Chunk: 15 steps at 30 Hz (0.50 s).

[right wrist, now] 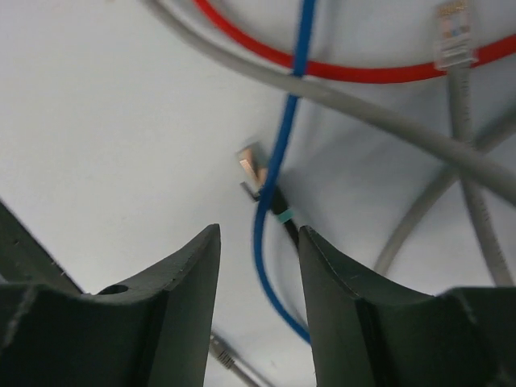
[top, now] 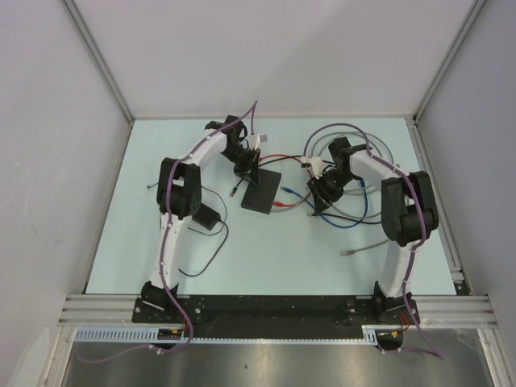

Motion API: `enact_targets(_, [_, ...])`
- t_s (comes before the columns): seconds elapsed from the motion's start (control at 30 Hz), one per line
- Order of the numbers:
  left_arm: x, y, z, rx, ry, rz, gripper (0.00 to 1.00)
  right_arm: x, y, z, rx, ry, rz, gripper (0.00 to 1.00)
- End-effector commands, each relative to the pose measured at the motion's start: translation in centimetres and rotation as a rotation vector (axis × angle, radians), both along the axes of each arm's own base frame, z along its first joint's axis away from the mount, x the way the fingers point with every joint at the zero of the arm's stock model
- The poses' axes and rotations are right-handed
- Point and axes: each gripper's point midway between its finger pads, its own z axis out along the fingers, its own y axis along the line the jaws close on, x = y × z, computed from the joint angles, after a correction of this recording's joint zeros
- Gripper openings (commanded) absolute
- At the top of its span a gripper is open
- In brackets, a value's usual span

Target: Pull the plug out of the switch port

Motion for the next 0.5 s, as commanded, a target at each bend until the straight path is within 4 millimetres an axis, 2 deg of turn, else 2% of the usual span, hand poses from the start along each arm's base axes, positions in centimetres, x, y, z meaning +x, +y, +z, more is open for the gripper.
enact_targets(0.0, [1.5, -0.1, 2.2, 0.002, -0.112, -0.025, 0.01, 3.5, 0.5, -1.0, -0.055, -0.102, -0.042, 0.50])
enact_targets(0.2, [1.0, 0.0, 2.1, 0.012, -0.115, -0.046, 0.00, 4.5, 2.3, -2.4, -0.041, -0.080, -0.013, 0.49])
enact_targets(0.3, [0.9, 0.1, 1.9, 0.019, -0.110, -0.045, 0.00, 4.7, 2.7, -2.8, -0.048, -0.091, 0.028, 0.27])
enact_targets(0.33, [0.9, 0.1, 1.9, 0.019, -0.109, -0.044, 0.00, 4.6, 2.6, -2.7, -0.056, -0.097, 0.036, 0.17])
enact_targets(0.43, [0.9, 0.1, 2.1, 0.018, -0.112, -0.043, 0.00, 3.8, 1.7, -1.4, -0.066, -0.112, 0.069, 0.07])
enact_targets(0.47, [0.9, 0.1, 2.1, 0.018, -0.110, -0.043, 0.00, 2.7, 1.2, -1.3, -0.076, -0.089, 0.085, 0.06])
